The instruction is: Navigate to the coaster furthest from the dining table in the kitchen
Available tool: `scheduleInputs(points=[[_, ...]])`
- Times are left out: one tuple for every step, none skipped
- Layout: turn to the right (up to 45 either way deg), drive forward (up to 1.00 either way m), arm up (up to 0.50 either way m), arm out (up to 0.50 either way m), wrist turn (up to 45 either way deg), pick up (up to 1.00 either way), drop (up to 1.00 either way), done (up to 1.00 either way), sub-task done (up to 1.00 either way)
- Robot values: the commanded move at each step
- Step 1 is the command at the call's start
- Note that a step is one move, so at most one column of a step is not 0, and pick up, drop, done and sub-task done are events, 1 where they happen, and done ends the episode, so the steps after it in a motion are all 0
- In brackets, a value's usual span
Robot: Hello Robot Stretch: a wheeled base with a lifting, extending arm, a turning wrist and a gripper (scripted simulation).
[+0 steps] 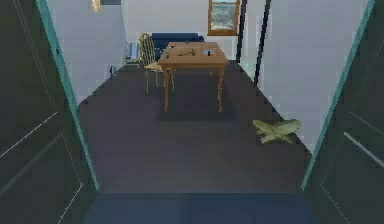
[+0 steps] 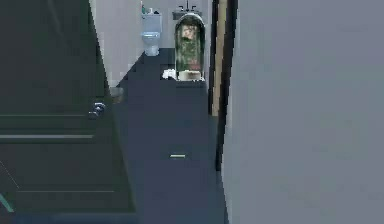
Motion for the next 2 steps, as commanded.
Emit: scheduleInputs(points=[[9.0, 0.0, 0.0, 0.0, 0.0, 0.0, 0.0, 0.0, 0.0], [0.0, 1.0, 0.0, 0.0, 0.0, 0.0, 0.0, 0.0, 0.0]])
